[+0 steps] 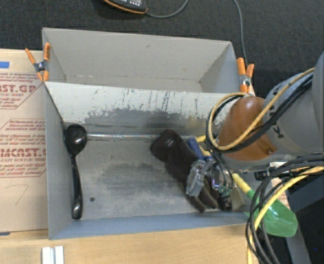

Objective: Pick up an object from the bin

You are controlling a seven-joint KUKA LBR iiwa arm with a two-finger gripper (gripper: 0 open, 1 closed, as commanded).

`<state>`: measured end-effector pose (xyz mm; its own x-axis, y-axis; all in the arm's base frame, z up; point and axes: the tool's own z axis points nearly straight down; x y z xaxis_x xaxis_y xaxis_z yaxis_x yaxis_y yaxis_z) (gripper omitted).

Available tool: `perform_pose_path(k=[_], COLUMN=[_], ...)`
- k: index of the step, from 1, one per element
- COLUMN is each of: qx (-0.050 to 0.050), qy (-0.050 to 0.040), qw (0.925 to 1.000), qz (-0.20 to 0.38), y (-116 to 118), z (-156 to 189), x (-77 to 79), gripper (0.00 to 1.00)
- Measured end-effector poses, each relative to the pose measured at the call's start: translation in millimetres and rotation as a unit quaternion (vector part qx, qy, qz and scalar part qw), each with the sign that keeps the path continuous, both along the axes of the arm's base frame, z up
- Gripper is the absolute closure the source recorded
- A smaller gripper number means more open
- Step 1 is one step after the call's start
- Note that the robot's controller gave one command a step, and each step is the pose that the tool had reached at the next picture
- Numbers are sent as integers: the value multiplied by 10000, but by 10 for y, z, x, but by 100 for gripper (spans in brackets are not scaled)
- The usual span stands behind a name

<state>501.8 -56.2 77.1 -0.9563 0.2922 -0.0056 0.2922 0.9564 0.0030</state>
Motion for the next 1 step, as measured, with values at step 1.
perform_pose_path(k=[1], qx=[-7], qy=[-35], qw=[9996], qz=[270], y=[194], z=[290], x=[-141], gripper=[100])
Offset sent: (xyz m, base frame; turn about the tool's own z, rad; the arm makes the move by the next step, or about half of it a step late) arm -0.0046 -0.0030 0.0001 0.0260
